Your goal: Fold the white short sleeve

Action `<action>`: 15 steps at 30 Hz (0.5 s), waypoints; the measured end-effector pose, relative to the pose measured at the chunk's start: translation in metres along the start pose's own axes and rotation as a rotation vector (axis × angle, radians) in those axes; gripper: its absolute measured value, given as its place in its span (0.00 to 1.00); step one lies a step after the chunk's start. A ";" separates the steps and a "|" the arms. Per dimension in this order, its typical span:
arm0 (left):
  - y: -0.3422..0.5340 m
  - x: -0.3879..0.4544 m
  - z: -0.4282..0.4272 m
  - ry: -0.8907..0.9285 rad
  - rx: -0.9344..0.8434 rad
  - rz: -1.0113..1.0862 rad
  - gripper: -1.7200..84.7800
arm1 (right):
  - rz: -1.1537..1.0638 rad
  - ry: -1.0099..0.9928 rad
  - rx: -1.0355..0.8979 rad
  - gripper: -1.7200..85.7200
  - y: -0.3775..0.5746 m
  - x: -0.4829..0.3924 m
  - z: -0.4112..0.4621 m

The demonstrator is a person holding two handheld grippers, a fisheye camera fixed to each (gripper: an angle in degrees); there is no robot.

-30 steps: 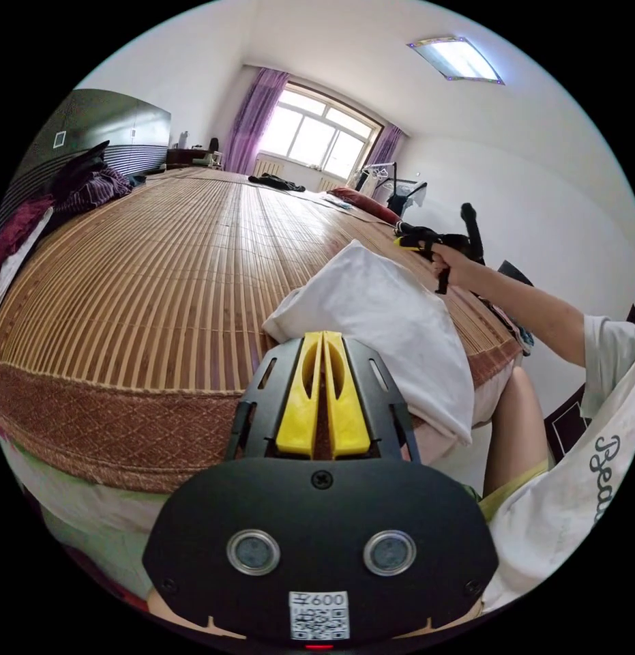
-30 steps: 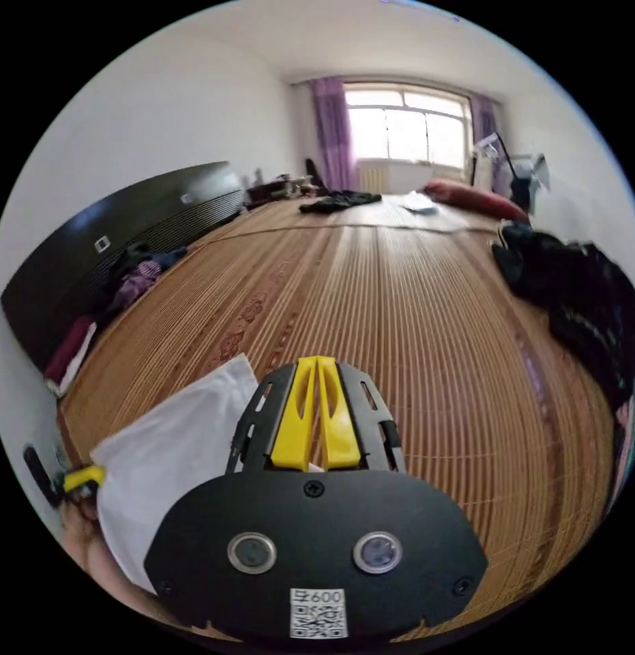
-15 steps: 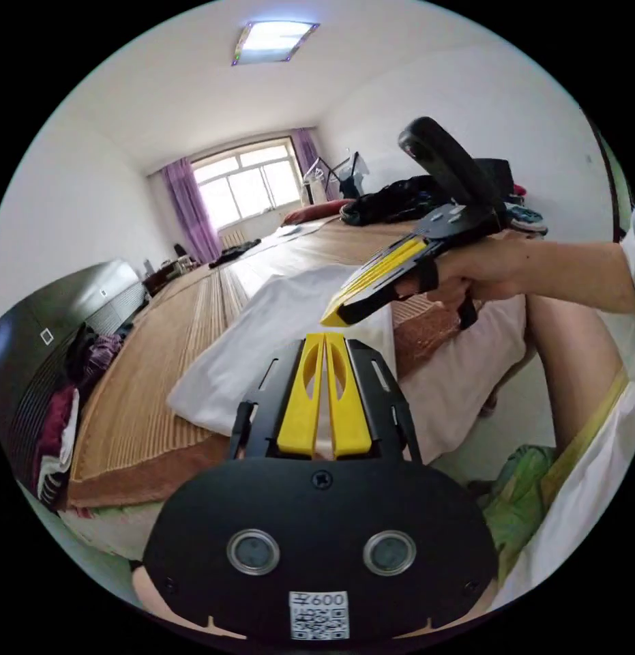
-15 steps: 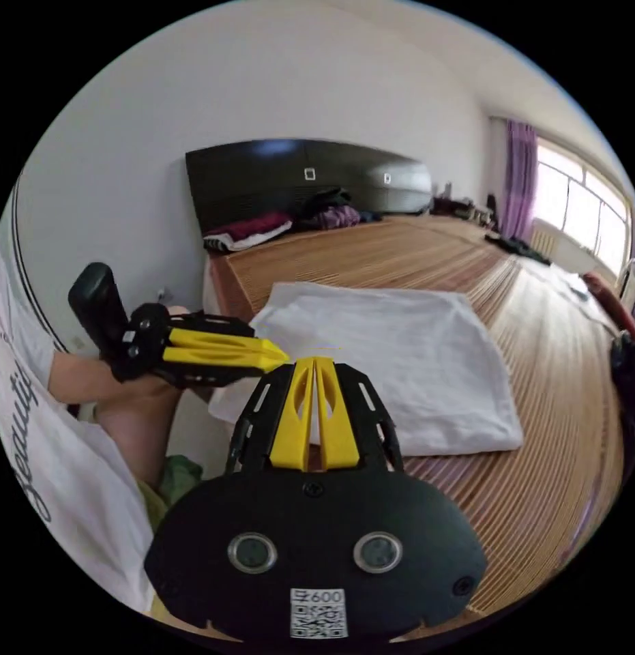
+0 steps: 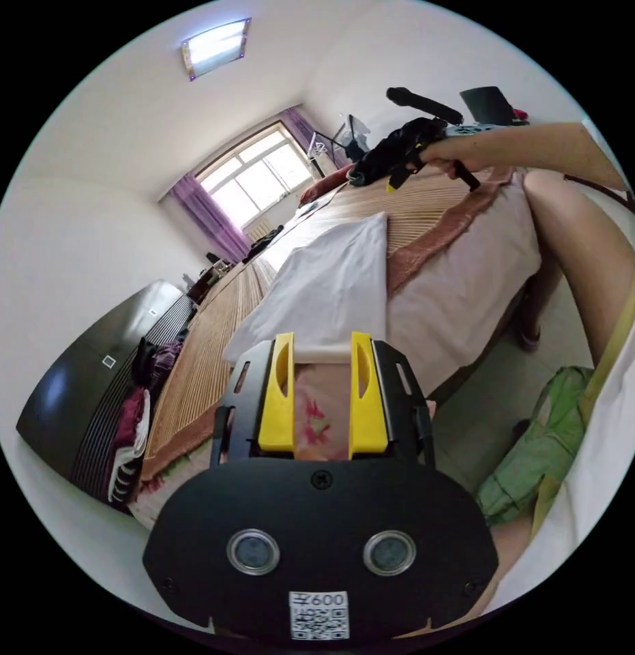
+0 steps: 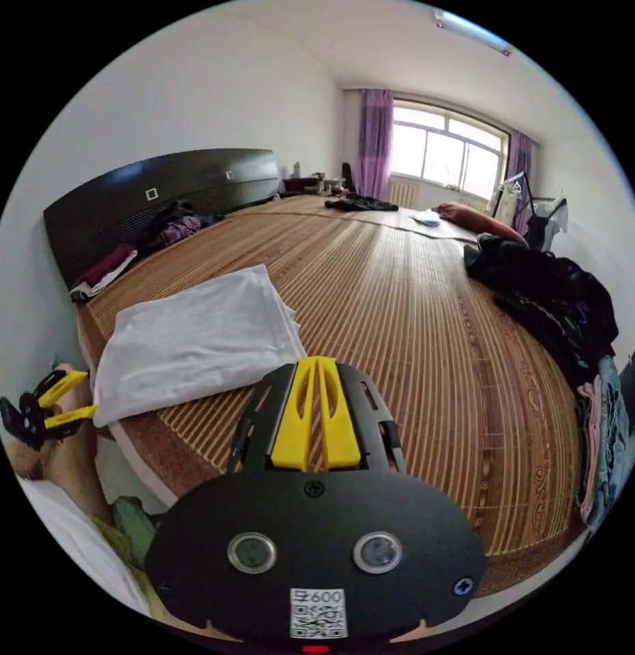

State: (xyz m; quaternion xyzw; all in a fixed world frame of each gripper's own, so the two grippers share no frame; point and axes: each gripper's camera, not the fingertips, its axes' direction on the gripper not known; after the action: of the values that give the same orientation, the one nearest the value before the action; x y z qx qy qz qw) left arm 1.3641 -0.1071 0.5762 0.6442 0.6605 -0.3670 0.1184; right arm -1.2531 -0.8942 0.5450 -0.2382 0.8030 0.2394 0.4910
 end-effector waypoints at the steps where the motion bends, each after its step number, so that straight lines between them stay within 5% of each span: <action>1: 0.013 0.019 -0.007 0.006 0.000 0.036 0.16 | -0.090 -0.003 0.043 0.01 0.018 -0.018 -0.018; 5: 0.057 0.084 -0.014 0.006 0.004 0.190 0.17 | -0.301 -0.046 0.090 0.03 0.074 -0.068 -0.062; 15: 0.144 0.165 0.012 -0.109 -0.105 0.408 0.18 | -0.385 -0.264 0.118 0.13 0.133 -0.081 -0.108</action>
State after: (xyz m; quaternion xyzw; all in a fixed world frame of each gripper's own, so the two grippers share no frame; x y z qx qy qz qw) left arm 1.4724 -0.0032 0.4163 0.7366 0.5273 -0.3350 0.2591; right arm -1.3758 -0.8462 0.6817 -0.3244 0.6843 0.1232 0.6413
